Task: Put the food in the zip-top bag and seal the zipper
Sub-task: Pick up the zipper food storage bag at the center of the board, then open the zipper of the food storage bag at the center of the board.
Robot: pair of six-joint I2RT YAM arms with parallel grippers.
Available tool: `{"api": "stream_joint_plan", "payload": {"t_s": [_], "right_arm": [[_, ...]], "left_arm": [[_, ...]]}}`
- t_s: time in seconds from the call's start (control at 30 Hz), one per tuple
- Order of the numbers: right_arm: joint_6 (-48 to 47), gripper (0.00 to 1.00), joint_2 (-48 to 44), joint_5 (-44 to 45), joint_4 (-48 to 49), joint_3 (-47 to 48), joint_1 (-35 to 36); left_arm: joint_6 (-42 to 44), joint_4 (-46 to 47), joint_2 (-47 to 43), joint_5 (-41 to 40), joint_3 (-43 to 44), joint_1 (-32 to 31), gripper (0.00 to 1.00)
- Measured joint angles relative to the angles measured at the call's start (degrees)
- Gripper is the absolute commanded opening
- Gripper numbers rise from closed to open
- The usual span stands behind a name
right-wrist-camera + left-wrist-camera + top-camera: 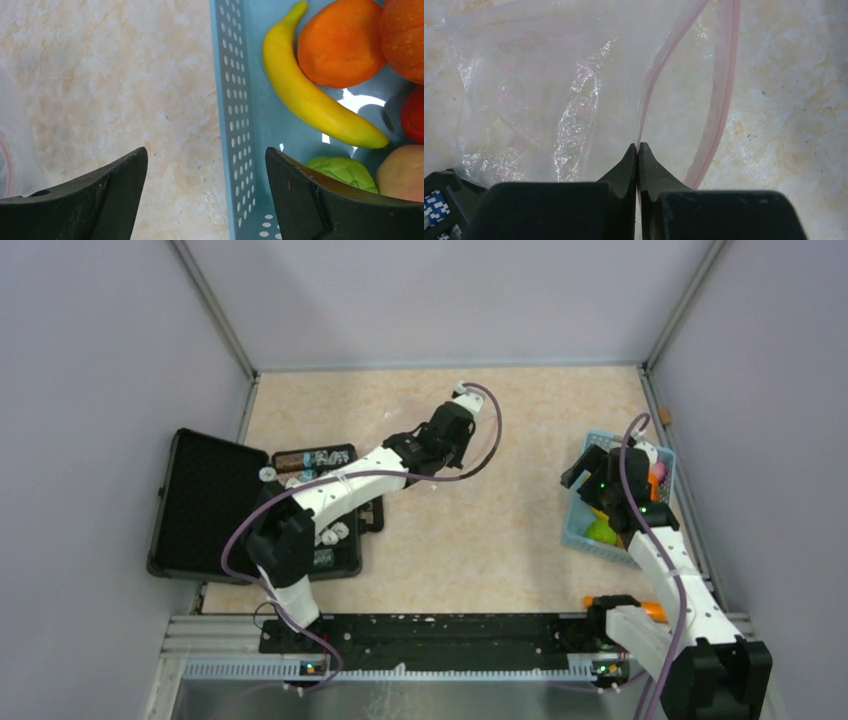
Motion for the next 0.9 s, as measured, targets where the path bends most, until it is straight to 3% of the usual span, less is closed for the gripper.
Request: {"api": "stream_joint_plan", "payload": {"t_s": [0.17,0.4,0.53,0.7,0.9], "right_arm": [[-0.33,0.79,-0.81,-6.21,3.52,-0.76,0.00],[4.81,0.74,-2.86,-19.93,20.41,-7.23,0.00],[8.46,0.66,1.99,-25.59,29.46,-7.34,0.85],[10.21,0.67,11.45,-29.09,34.45,-3.50,5.95],[10.43,0.67,14.05,-30.16,37.48,-0.33,11.76]], "left_arm": [[-1.46,0.02,-0.68,0.50,0.00,-0.02,0.00],[-4.61,0.44,-3.61,1.42,-0.13,-0.02,0.00],[-5.92,2.23,-6.10,4.04,-0.79,-0.02,0.00],[-7.74,4.33,-7.19,8.55,-1.73,-0.22,0.00],[-9.11,4.63,-7.21,10.97,-3.56,-0.92,0.00]]}}
